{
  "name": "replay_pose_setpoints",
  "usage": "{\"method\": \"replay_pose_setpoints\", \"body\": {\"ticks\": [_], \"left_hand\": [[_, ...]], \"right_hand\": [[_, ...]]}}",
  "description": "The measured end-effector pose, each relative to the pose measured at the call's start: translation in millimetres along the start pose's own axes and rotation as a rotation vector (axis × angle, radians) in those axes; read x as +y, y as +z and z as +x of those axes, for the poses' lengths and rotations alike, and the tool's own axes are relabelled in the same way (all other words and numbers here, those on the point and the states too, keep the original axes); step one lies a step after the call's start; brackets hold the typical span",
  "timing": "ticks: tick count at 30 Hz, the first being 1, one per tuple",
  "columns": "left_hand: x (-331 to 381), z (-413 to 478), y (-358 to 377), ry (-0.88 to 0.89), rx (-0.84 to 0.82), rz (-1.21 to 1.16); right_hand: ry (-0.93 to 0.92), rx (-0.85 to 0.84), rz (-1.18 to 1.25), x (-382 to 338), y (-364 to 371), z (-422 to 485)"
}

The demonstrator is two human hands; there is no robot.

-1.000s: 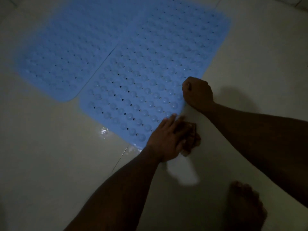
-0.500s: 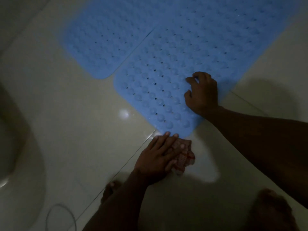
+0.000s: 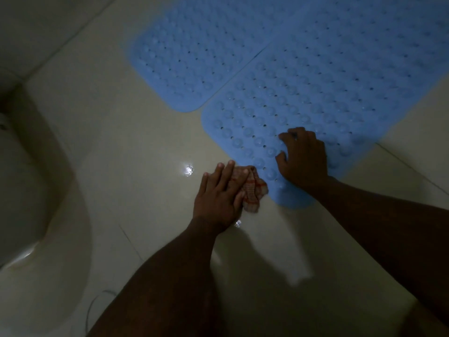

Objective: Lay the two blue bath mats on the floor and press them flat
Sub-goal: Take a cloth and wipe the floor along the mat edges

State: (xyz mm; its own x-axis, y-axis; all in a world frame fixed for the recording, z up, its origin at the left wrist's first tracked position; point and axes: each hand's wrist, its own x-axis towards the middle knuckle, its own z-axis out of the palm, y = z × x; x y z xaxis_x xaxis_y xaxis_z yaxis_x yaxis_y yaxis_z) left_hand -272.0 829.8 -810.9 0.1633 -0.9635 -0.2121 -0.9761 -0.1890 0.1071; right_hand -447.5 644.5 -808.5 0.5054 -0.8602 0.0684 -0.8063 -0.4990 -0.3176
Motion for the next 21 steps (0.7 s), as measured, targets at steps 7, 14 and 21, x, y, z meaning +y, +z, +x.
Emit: {"method": "replay_pose_setpoints", "body": {"ticks": [7, 14, 21], "left_hand": [[28.2, -8.0, 10.6, 0.171, 0.109, -0.107], [3.3, 10.8, 9.7, 0.103, 0.12, -0.133], [-25.7, 39.6, 1.8, -0.022, 0.134, -0.218]], "right_hand": [[0.026, 0.034, -0.085, -2.0, 6.3, 1.7], [0.016, 0.048, -0.059, -0.1, 8.5, -0.5], [0.033, 0.075, -0.055, -3.1, 7.6, 3.2]]}}
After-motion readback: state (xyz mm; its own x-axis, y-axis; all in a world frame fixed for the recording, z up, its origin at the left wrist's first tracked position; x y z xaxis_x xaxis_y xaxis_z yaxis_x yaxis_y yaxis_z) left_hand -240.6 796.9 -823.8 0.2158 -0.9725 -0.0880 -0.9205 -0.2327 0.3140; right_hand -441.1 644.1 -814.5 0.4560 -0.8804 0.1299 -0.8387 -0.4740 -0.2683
